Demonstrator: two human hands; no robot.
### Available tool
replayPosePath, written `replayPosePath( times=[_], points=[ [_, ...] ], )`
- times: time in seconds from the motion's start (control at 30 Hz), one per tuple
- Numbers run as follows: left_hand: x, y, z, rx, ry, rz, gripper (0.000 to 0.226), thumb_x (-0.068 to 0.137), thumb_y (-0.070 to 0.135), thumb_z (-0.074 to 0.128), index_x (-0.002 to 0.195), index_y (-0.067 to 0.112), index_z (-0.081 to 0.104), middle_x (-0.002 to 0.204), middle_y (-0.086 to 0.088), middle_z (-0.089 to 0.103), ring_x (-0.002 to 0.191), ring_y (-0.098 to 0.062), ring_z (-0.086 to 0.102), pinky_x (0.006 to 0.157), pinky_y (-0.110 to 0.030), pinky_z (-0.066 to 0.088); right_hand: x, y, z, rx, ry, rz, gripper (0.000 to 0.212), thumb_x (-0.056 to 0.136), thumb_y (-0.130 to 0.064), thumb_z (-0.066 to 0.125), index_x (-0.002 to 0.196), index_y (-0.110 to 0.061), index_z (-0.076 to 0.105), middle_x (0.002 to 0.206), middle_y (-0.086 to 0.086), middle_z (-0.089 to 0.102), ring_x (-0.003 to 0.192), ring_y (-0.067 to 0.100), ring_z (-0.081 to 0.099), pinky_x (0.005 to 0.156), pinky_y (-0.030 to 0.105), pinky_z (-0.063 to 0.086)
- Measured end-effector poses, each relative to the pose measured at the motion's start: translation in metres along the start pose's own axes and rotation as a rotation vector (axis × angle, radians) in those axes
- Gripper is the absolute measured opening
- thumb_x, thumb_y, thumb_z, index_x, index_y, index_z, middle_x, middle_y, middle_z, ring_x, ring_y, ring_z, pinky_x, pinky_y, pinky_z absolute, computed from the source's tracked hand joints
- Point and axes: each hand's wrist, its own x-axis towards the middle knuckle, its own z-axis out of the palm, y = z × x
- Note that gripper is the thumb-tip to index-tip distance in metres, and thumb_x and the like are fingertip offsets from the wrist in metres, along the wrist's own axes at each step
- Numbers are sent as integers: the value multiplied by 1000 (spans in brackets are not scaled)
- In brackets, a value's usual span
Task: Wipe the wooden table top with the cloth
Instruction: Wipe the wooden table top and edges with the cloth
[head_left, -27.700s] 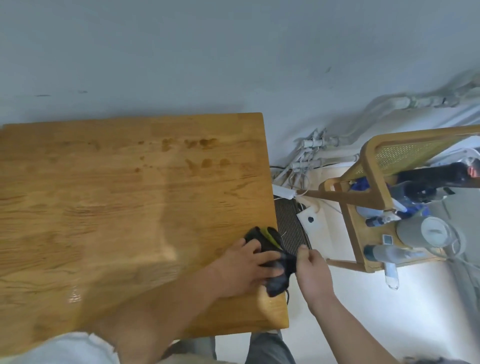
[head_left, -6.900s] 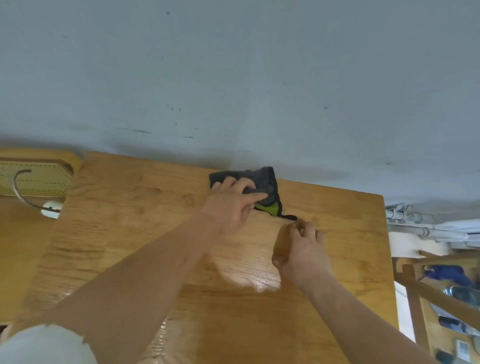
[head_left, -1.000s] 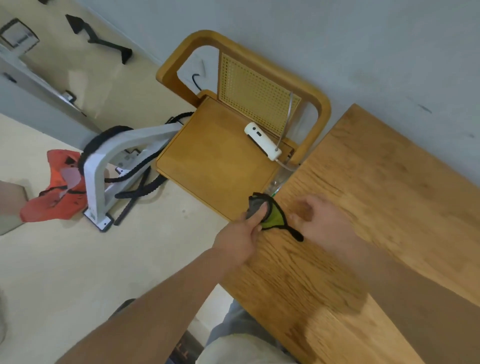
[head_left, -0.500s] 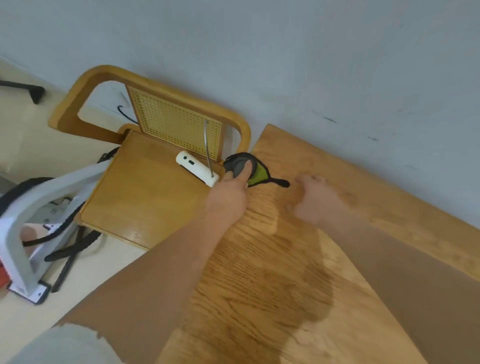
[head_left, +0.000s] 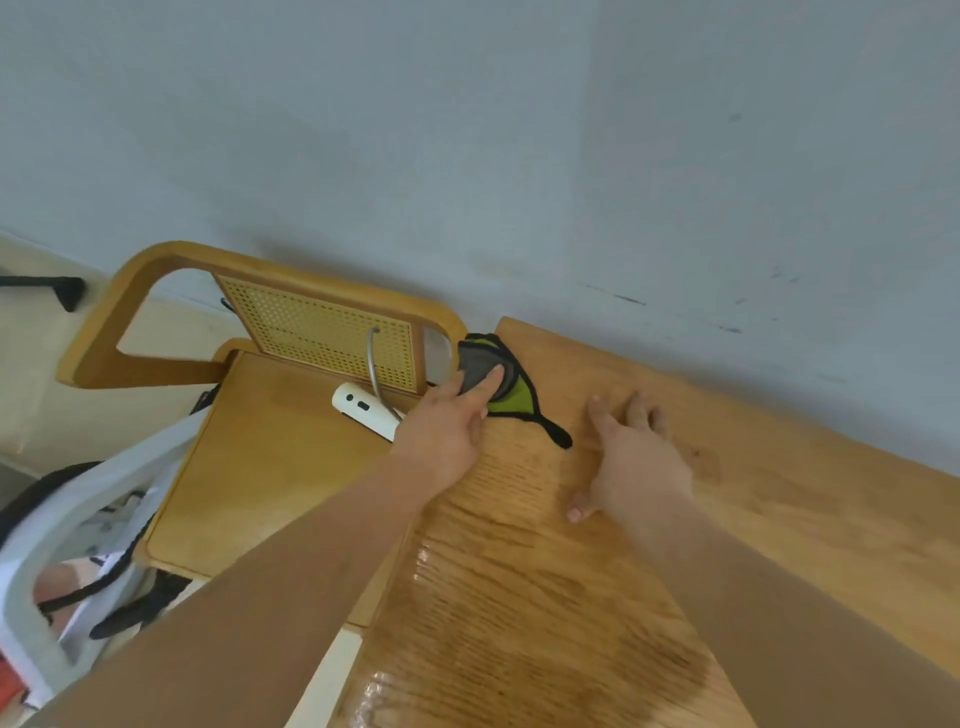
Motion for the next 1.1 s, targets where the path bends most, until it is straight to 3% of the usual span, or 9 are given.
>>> replayPosePath(
  times=[0.13,0.23,0.33,0.47,0.6,0.8,0.93,1.0,1.1],
  points=[
    [77,11,-17,-1,-65,24,56,109,27,34,160,44,20,160,-15,36,136,-39,45,107,-40,41,6,2,4,28,-4,14,149,55,-39,99,160,-42,-7,168,6,-24,156,33,-15,115,66,33],
    [113,23,-31,76,-140,24,53,105,31,33,157,43,29,159,-9,38,140,-33,41,109,-38,36,7,3,7,25,2,10,149,56,-40,98,160,-42,-8,167,5,-27,156,32,-16,115,64,34],
    [132,40,-43,200,-272,40,57,94,35,31,150,41,41,151,-3,47,134,-29,46,106,-42,43,10,4,10,27,-5,17,150,56,-38,99,160,-42,-9,166,6,-29,155,33,-18,117,63,32],
    [140,90,-36,322,-364,210,46,90,33,36,129,36,61,128,1,66,115,-26,59,92,-40,51,14,4,11,8,-25,11,151,56,-40,98,160,-41,-11,166,8,-29,154,35,-20,119,65,27],
    [133,148,-3,265,-438,357,42,87,29,44,125,36,60,108,2,68,98,-24,63,75,-37,49,15,5,8,23,-41,28,154,55,-39,99,158,-42,-15,164,5,-33,154,32,-24,120,64,25],
    [142,113,-29,254,-464,348,51,99,35,32,147,42,48,153,6,51,134,-22,50,101,-39,43,12,4,6,12,-37,19,150,56,-41,98,159,-44,-11,166,5,-30,155,31,-20,120,62,27],
    [148,68,-57,274,-459,189,50,103,36,26,146,35,52,153,2,51,134,-22,49,97,-34,38,12,5,9,21,-39,5,150,56,-42,98,159,-43,-11,167,5,-29,155,32,-19,120,64,24],
    [149,66,-57,306,-451,140,47,103,35,25,134,30,60,146,0,57,126,-23,53,98,-35,41,13,6,10,36,-28,1,150,55,-42,98,159,-44,-11,166,5,-29,155,32,-18,120,66,23],
    [144,99,-36,375,-392,133,35,101,33,25,89,27,57,110,-4,65,92,-20,55,87,-40,47,12,7,11,66,-9,2,149,55,-40,98,159,-44,-8,167,5,-28,155,32,-19,119,67,23]
  ],
)
